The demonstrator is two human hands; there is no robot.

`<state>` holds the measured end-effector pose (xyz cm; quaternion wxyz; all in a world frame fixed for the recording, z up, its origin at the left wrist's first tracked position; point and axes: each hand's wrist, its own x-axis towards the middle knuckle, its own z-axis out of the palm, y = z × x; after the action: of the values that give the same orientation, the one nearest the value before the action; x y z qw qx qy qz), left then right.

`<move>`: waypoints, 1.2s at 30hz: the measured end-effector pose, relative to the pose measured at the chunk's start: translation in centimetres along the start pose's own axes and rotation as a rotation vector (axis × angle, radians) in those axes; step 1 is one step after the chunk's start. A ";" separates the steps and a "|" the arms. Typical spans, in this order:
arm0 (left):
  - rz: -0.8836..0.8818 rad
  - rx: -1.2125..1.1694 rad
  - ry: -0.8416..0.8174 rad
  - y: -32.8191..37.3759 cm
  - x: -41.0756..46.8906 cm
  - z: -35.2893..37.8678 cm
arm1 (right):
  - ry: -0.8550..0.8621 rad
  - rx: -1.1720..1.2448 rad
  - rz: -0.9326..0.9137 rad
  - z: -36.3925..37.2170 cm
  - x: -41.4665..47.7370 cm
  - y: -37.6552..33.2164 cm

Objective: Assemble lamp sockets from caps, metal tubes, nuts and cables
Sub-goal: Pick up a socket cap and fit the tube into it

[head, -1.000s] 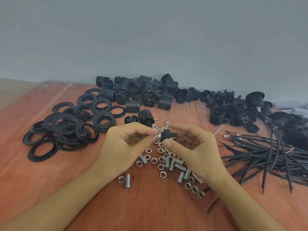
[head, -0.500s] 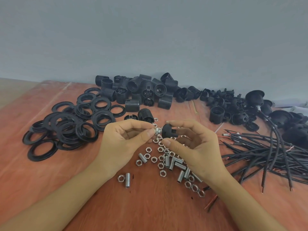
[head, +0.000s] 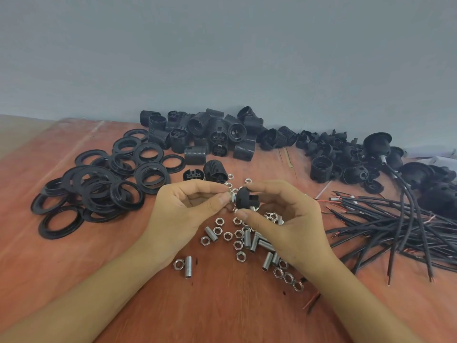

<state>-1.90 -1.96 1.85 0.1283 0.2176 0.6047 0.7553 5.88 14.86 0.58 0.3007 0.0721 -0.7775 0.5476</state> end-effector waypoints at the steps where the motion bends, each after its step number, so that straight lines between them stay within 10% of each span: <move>1: -0.020 -0.019 -0.004 0.0 0.0 0.0 | -0.002 -0.021 -0.039 0.0 0.0 -0.1; 10: -0.209 -0.131 -0.031 0.2 0.2 -0.3 | -0.032 -0.189 -0.201 -0.2 0.1 -0.1; 20: 0.142 0.099 -0.070 -0.1 -0.2 -0.1 | 0.035 0.078 0.174 0.0 -0.1 -1.0; 36: 0.115 0.112 -0.182 -0.4 0.2 -0.5 | -0.020 0.139 0.053 -0.3 0.3 -0.5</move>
<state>-2.32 -2.17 1.40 0.1267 0.3266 0.6182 0.7037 6.02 15.00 1.24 0.2726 0.0775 -0.7423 0.6071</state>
